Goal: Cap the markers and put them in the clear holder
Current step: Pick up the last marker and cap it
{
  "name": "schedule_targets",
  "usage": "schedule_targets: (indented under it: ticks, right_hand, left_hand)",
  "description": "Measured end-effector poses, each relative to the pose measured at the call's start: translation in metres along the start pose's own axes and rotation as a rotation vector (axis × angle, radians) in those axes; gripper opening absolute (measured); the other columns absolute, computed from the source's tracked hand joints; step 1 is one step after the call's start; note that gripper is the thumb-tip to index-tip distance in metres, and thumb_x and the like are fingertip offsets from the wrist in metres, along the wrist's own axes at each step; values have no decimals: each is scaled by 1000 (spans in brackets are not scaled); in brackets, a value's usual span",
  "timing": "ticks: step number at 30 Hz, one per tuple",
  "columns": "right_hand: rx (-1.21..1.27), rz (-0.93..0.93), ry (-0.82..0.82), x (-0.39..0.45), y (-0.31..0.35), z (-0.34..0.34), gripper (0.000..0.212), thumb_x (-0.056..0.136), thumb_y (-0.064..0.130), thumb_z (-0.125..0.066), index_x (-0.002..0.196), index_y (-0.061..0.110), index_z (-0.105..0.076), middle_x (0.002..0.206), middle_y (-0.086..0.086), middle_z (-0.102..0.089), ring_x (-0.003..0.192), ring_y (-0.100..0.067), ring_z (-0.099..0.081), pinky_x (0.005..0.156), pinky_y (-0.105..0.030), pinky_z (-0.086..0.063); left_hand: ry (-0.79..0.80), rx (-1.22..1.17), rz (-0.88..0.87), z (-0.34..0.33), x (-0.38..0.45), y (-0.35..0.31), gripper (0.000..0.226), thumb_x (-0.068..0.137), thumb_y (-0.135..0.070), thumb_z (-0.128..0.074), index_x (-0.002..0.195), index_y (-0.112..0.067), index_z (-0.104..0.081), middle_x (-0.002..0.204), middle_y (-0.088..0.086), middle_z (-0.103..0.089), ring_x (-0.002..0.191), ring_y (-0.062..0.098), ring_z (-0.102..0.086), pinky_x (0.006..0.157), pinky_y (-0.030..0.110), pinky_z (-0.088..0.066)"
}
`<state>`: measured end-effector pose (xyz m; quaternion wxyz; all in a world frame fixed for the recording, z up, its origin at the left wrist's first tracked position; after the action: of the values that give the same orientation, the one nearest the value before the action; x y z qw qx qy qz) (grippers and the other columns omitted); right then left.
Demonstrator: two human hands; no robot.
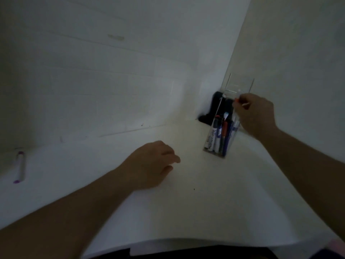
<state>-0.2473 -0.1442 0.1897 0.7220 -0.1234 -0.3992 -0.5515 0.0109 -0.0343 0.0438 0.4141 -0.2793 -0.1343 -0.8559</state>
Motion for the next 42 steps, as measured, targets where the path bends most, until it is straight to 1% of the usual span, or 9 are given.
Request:
schedule_targets:
  ticks: [6,11,16,19,23,28,33,38,42]
  right_hand:
    - [15,-103,146,-15,-19,-32,42,98,24,-52,134,43,-42,90,-5,-71,72,-28,-68,72,-43,-59]
    - [-207,-47,266,-23,-22,-48,36,102,15,-36,123,19,-65,113,-13,-71,94,-35,-66,82,-34,-50]
    - [-9,-178,334,-29,-25,-53,44,100,5,-34,129,16,-64,121,-14,-65,99,-31,-59,85,-34,-46]
    - [167,-312,192,-29,-30,-46,45,96,2,-35,129,16,-62,113,-11,-63,94,-26,-57,79,-32,-45]
    - [145,-90,-124,-37,11,-31,45,91,3,-42,130,16,-59,118,-9,-55,102,-22,-53,91,-32,-44]
    - [381,253,115,-79,130,-104,37,81,-2,-58,108,20,-70,97,0,-62,80,-7,-52,79,-21,-43]
    - [561,562,427,-140,269,-165,26,80,8,-61,99,18,-75,102,-3,-70,96,-19,-60,90,-21,-36]
    - [565,719,743,-197,387,-195,43,94,54,-45,133,39,-51,126,-6,-55,112,-31,-51,98,-43,-45]
    - [331,778,756,-215,419,-199,43,96,61,-33,129,39,-50,125,-4,-47,114,-33,-38,87,-48,-43]
  left_hand:
    - [19,72,-141,-8,3,-21,24,89,-22,-56,108,-32,-67,105,-7,-65,99,17,-59,79,31,-48]
    - [12,56,-101,-6,0,-14,25,89,-22,-57,109,-33,-68,106,-8,-65,100,16,-58,80,29,-47]
    - [22,62,-117,-8,1,-13,27,85,-20,-58,107,-34,-67,105,-10,-64,99,14,-58,78,28,-46]
    - [12,84,-178,-7,1,-17,29,82,-13,-55,102,-30,-68,101,-8,-65,95,16,-59,75,32,-47]
    - [-97,89,-180,28,3,-10,27,82,-9,-56,96,-23,-74,100,-1,-68,90,23,-62,75,35,-50]
    - [-168,121,195,100,-16,70,35,81,-3,-54,100,-25,-74,108,-1,-68,97,26,-60,86,35,-47]
    - [-234,239,760,165,-115,159,62,64,7,-42,103,-30,-71,112,3,-65,106,26,-59,91,36,-51]
    - [-268,312,1196,182,-193,190,20,76,-15,-57,88,-22,-71,94,-1,-68,57,0,-62,45,16,-47]
    - [-237,342,1256,180,-212,199,37,76,0,-52,92,-31,-66,109,2,-67,94,23,-64,81,32,-54]
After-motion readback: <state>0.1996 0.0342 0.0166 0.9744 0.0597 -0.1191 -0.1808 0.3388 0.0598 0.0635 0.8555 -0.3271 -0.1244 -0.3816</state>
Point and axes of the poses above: each hand's wrist, its own x-axis towards the middle knuckle, its own z-axis out of the back of the hand, y = z × x, the point moved 7 cm from there along x, towards the middle knuckle
